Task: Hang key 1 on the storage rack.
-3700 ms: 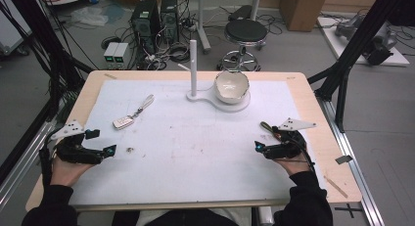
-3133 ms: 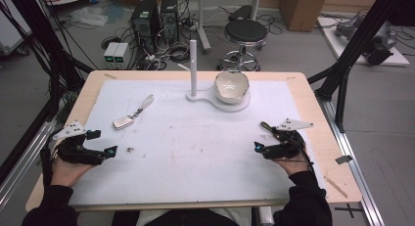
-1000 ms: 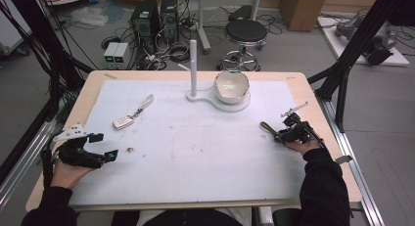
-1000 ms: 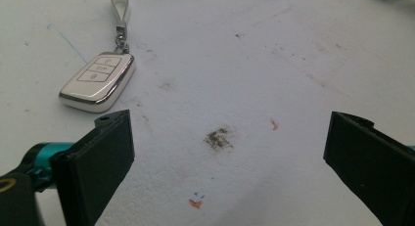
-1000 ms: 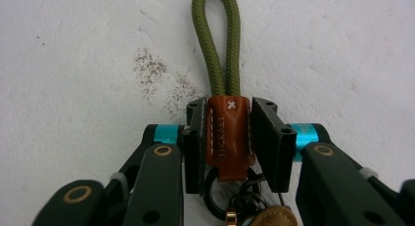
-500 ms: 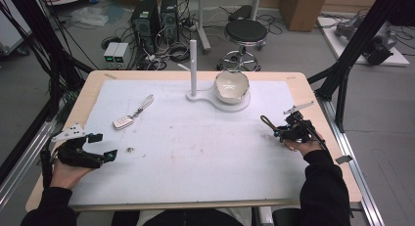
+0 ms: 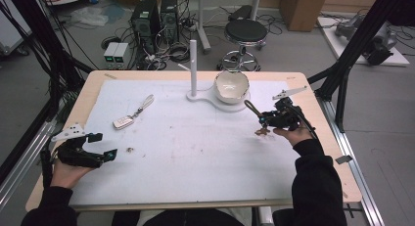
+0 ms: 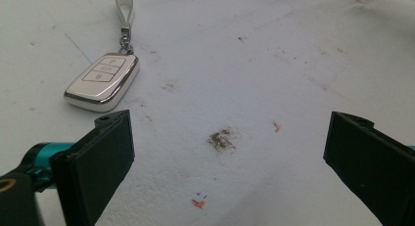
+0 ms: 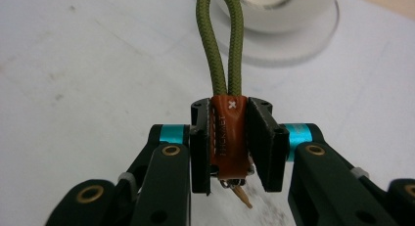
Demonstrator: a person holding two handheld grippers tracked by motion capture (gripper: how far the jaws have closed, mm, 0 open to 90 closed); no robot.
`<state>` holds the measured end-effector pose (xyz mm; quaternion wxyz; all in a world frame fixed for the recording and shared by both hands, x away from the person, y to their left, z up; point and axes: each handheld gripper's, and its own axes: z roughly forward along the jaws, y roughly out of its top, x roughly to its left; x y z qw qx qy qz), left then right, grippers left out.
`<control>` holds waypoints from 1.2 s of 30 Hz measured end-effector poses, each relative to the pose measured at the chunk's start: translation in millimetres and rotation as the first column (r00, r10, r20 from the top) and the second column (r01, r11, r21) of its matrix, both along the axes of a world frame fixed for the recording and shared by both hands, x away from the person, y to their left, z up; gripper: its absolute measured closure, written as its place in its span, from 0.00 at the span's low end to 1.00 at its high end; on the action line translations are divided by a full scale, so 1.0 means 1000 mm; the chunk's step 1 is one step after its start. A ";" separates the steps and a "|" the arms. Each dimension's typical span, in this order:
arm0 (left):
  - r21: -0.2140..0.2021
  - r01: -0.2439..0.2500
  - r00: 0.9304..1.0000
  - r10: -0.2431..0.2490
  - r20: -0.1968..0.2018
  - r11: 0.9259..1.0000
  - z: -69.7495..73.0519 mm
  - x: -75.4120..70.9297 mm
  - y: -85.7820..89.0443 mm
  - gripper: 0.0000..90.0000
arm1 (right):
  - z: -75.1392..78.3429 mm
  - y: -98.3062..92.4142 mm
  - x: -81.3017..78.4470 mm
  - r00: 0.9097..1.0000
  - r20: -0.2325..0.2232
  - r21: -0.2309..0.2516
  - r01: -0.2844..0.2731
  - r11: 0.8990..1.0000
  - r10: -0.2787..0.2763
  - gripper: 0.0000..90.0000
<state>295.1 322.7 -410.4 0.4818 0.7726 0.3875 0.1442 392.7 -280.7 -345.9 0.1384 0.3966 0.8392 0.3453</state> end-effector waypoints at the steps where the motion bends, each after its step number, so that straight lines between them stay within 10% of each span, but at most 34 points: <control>1: 0.000 0.001 1.000 -0.001 -0.001 1.000 0.000 0.000 0.000 0.06 | 0.004 0.004 0.000 1.000 0.004 0.003 -0.008 1.000 0.008 0.80; 36: -0.012 0.001 1.000 -0.001 -0.006 1.000 -0.002 0.001 0.002 0.06 | 0.086 0.102 0.041 0.987 0.124 -0.014 -0.101 0.995 0.102 0.80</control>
